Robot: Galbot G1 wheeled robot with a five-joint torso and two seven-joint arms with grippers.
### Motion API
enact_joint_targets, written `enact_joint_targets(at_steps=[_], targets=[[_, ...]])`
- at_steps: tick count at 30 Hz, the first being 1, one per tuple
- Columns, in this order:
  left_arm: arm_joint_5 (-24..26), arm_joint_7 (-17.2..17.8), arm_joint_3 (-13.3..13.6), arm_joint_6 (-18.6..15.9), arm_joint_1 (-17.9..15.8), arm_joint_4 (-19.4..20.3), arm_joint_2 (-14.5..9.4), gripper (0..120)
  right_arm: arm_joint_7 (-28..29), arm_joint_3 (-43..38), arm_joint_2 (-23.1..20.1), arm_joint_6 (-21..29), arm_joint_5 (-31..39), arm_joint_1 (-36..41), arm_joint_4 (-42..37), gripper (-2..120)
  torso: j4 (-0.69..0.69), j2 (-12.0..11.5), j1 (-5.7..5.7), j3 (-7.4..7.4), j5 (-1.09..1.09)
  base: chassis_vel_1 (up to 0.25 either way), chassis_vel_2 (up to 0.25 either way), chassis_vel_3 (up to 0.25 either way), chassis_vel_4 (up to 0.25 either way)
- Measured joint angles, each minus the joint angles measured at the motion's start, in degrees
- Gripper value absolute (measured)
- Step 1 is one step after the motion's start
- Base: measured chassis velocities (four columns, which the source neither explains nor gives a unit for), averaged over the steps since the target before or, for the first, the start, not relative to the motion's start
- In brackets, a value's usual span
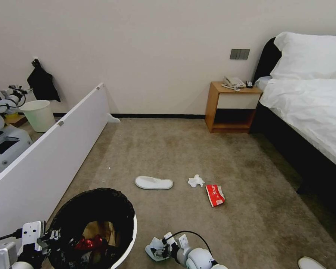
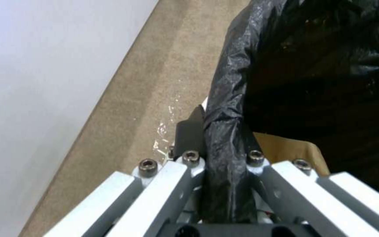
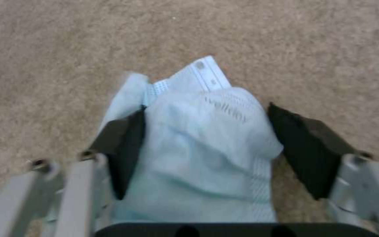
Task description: Pick up the trash bin, then pick up the garbage from the floor and place it into the trash bin.
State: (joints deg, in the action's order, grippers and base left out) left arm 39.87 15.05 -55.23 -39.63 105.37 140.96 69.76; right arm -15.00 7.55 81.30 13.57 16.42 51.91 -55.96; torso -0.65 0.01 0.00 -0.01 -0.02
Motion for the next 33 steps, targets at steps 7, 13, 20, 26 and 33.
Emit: enact_joint_targets(at_steps=[7,13,20,26,33], targets=[[0.1,0.0,0.0,0.0,0.0,0.0,0.0,3,-0.1,-0.1,-0.2,0.0,0.4,0.0,-0.1,41,0.02,0.0,0.00,0.00,0.00,0.000,0.000,0.000,0.000],[0.1,0.0,0.1,0.0,-0.1,0.0,-0.1,3,-0.2,0.1,-0.3,0.2,0.8,0.1,-0.3,19,0.04,0.0,0.00,0.01,0.02,0.000,0.000,0.000,0.000],[0.2,0.0,0.1,0.0,-0.3,-0.1,-0.1,3,-0.3,0.4,-0.5,0.3,0.9,0.3,-0.7,0,0.04,0.0,0.00,0.01,0.03,0.000,0.000,0.000,0.000],[0.3,0.0,0.2,0.0,-0.4,-0.3,-0.2,3,-0.4,1.3,-1.2,0.3,1.6,0.5,-2.0,0,0.03,0.0,0.00,0.01,0.03,0.000,0.000,0.000,0.000],[0.6,0.0,0.6,0.0,-0.8,-0.6,-0.3,3,-0.7,-0.9,-2.7,-3.8,0.2,1.8,-5.8,0,0.02,0.0,0.00,0.02,0.02,0.000,0.000,0.000,0.000]])
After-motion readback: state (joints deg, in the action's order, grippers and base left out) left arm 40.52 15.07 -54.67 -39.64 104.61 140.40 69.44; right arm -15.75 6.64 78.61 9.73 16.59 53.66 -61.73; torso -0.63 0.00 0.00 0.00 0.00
